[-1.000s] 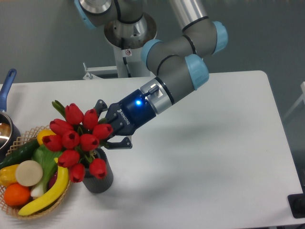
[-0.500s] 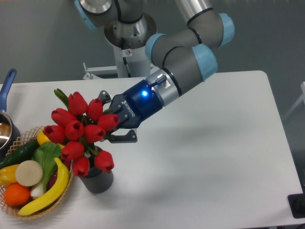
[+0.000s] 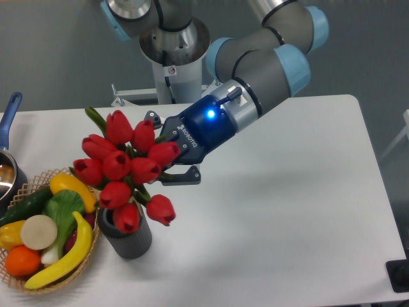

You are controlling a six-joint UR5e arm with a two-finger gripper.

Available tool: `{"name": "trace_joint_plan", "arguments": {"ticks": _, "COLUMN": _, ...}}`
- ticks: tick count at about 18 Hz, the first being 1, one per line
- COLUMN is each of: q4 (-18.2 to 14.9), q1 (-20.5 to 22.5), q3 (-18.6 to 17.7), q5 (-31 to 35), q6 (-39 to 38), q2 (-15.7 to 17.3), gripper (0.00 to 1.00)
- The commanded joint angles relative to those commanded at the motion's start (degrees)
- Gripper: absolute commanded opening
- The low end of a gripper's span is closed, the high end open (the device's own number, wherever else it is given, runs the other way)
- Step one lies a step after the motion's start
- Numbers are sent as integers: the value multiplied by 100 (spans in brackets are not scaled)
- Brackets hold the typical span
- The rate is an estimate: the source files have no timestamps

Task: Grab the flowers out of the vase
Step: 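Lift the tulip bunch up out of the black vase, then carry the held tulips away from the vase over the table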

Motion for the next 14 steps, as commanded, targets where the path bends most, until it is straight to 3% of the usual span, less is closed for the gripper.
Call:
{"name": "trace_joint_plan", "arguments": {"ticks": 6, "q4": 9, "q1": 317, "q3": 52, "q5": 105, "q6": 53, "q2": -61, "gripper": 9}}
{"name": "trace_joint_plan", "arguments": {"ticks": 14, "q4": 0, "q1": 501, "q3": 141, "q5": 2799, "q6": 597, "q2": -18, "gripper": 10}}
